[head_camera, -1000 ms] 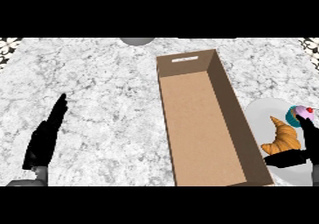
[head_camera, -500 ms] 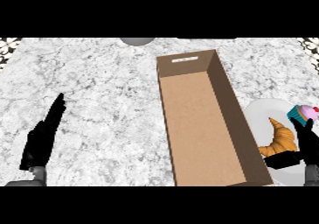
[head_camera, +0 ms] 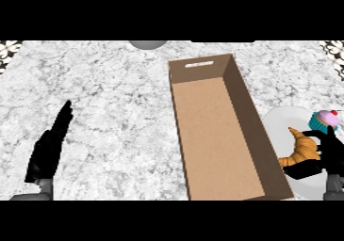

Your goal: Pick the croissant from the plate and place it in the cardboard box

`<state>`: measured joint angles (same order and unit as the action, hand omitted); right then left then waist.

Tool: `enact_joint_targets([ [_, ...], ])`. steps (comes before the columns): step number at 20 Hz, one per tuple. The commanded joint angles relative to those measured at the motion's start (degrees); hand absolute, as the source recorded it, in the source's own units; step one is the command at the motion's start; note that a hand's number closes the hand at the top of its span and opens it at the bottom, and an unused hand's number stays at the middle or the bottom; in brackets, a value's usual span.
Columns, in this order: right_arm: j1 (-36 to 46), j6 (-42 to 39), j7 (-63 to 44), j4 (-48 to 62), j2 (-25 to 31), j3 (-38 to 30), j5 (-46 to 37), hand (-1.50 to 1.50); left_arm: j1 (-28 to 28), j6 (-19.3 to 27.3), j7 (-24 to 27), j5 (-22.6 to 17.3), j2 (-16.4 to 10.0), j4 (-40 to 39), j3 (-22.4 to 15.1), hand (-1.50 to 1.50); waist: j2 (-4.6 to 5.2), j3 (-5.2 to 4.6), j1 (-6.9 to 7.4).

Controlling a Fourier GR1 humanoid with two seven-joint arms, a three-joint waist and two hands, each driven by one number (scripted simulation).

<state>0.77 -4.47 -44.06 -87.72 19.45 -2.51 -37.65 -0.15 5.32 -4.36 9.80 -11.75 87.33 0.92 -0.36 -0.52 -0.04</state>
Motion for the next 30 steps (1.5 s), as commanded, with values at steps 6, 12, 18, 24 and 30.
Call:
enact_joint_targets([
  [6,-0.9,5.4,0.0,-2.1,-1.3,3.0,-11.6,1.50,0.0,-2.7,-0.8,-0.9,-0.6,0.4,2.3,0.00,0.32,0.52,0.01],
  [12,-21.5,5.0,4.4,-21.8,2.6,10.1,-17.2,1.50,1.2,-2.0,-0.1,-0.9,-0.9,1.3,3.0,0.00,-0.06,0.44,-1.50],
  [18,-37.4,6.8,3.8,-39.2,6.1,11.9,-25.2,1.50,1.9,-2.0,0.9,-0.7,-0.9,1.2,3.5,0.00,0.02,0.45,-1.35],
  [24,-41.7,6.9,6.5,-54.2,4.9,12.3,-22.3,1.50,4.5,-1.3,-3.0,1.4,1.2,7.4,0.2,0.00,-0.08,0.52,-0.91],
  [30,-31.5,11.4,10.8,-58.8,1.4,16.1,-17.5,1.50,1.4,-2.0,-2.9,0.7,0.3,4.1,1.5,0.00,-0.05,0.50,-0.62],
])
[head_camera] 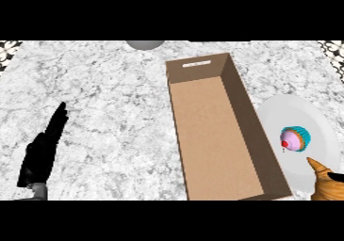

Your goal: Pick the croissant from the plate and place it in the cardboard box

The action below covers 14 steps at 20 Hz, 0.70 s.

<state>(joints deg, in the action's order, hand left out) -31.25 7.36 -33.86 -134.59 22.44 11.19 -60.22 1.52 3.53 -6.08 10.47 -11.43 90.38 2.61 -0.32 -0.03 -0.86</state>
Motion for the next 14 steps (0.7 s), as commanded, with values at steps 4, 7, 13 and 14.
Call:
enact_joint_targets([
  [4,5.2,-1.5,0.6,-12.6,-2.7,6.6,3.6,1.50,-1.6,1.7,0.5,2.0,1.8,-2.2,-1.4,0.00,0.16,-0.06,0.18],
  [7,14.8,-5.4,-5.0,-10.7,-6.0,10.1,0.5,1.50,-4.2,-0.2,-1.4,1.0,0.0,-1.3,-0.4,0.00,0.35,-0.11,1.10],
  [13,35.8,-20.9,-17.0,-7.6,-8.6,6.2,4.8,1.50,-1.5,-1.0,2.5,0.6,0.1,-2.5,-0.3,0.00,0.44,-0.13,1.74],
  [14,39.7,-19.1,-18.7,-2.3,-12.1,8.3,0.9,1.50,1.2,-1.6,0.5,-0.4,0.0,1.7,0.0,0.00,0.32,-0.08,2.12],
])
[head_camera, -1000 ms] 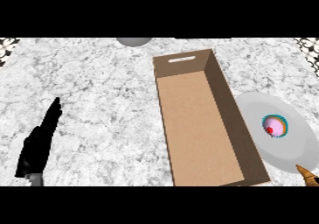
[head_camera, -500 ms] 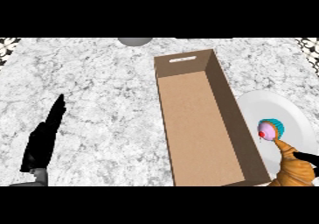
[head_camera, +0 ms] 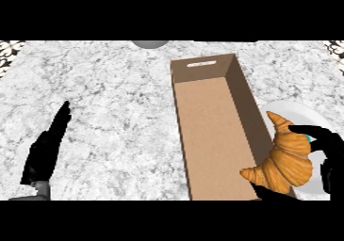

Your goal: Pick the croissant from the plate and place it in the cardboard box

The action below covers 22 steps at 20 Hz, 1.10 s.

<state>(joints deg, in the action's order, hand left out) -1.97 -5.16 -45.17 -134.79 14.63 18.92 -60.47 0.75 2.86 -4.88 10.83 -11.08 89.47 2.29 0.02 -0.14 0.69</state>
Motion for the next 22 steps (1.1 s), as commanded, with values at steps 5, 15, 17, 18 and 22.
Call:
enact_joint_targets([
  [5,28.4,-15.1,-13.2,9.7,-9.1,-5.0,5.0,1.50,-1.5,0.2,-0.4,1.5,0.2,-1.4,-0.1,0.00,0.05,0.07,0.07],
  [15,36.5,-3.3,-6.5,39.0,-14.5,-7.7,4.1,1.50,-0.9,4.1,0.3,4.6,5.2,-1.0,-3.0,0.00,0.11,0.12,-0.05],
  [17,34.9,-4.2,-5.8,41.7,-14.5,-9.9,4.4,1.50,-2.9,-0.1,-0.1,1.0,0.8,-2.5,1.3,0.00,0.09,0.12,-0.27],
  [18,37.3,0.0,-3.8,46.3,-14.6,-10.6,3.6,1.50,-0.1,-1.3,0.7,0.3,0.8,-0.6,0.8,0.00,0.09,0.13,-0.03],
  [22,40.4,5.7,-3.7,55.6,-14.6,-13.3,8.0,-1.50,-4.4,0.6,-0.5,1.5,2.5,-3.5,0.6,0.00,0.17,0.13,-0.08],
])
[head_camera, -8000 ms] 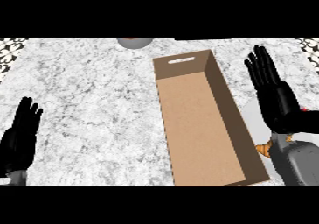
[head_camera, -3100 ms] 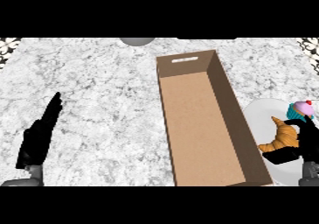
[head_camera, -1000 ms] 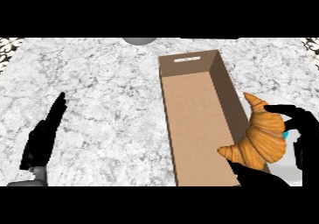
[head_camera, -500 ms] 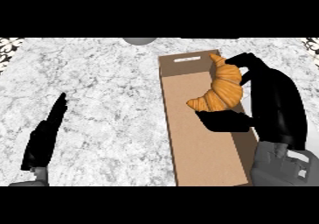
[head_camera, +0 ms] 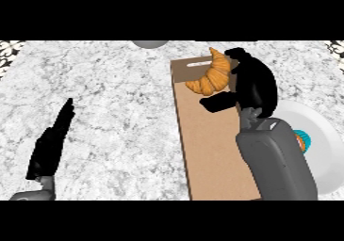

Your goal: Pick the croissant from the plate and place it in the cardboard box

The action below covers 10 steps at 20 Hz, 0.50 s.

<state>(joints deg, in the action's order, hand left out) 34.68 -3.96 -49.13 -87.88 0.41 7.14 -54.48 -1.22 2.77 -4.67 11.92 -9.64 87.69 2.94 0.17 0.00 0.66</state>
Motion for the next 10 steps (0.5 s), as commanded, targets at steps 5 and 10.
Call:
enact_joint_targets([
  [5,2.8,11.6,7.1,12.4,-0.4,-2.8,2.9,-1.50,1.9,-2.0,-2.5,-0.8,-1.1,3.8,1.2,0.00,-0.14,0.02,-0.09],
  [10,2.4,26.0,10.0,9.0,-0.4,-6.4,5.9,-1.50,2.1,-1.2,1.3,-0.1,-0.2,0.8,0.7,0.00,-0.01,0.03,-0.26],
])
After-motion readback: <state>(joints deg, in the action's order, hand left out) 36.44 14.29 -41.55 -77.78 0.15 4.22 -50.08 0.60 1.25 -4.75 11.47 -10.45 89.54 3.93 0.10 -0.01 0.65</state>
